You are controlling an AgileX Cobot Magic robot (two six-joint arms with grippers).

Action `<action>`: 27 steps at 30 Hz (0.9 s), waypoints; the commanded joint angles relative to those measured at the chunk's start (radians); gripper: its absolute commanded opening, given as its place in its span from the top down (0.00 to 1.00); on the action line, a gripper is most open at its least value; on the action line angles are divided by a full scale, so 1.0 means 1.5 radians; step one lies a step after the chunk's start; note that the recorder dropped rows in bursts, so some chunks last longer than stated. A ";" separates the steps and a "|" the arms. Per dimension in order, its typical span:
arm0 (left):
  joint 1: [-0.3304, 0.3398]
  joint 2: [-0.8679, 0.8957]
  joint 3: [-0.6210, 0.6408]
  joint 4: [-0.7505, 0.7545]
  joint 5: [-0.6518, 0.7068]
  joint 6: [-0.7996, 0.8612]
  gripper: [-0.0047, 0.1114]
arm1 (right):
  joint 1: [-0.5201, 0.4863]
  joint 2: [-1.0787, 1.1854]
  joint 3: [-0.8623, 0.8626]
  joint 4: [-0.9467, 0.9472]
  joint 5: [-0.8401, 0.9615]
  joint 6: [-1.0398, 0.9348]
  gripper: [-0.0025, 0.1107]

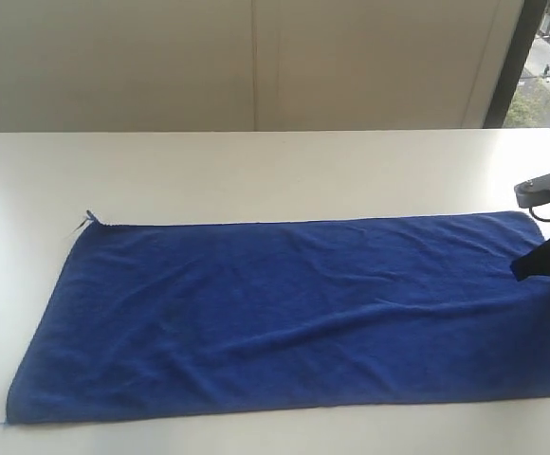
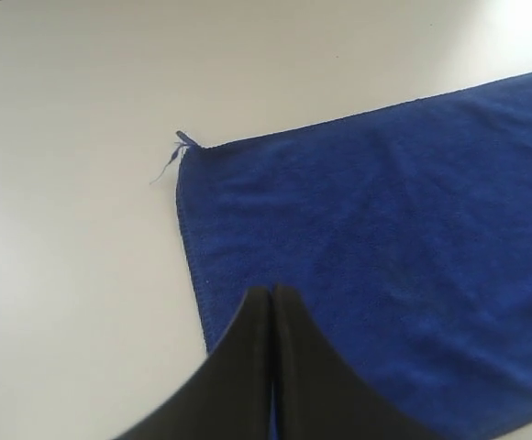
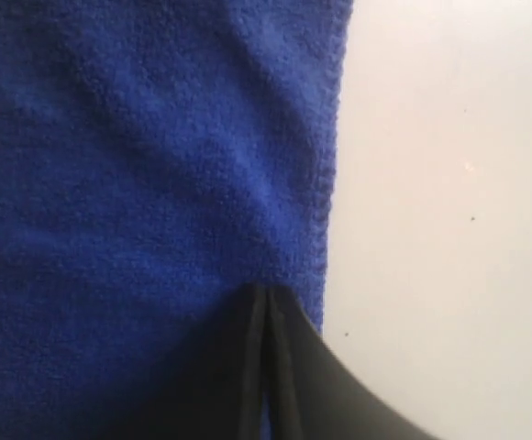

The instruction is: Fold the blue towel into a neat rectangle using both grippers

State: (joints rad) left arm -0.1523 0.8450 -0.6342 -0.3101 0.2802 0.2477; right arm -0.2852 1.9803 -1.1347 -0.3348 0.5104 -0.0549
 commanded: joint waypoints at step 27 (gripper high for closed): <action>0.001 -0.109 0.004 -0.003 -0.024 -0.003 0.96 | 0.007 -0.291 0.040 0.050 -0.039 0.054 0.98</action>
State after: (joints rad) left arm -0.1523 0.7682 -0.6342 -0.3101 0.2689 0.2477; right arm -0.2749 1.6086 -1.1075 -0.2688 0.4651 0.0238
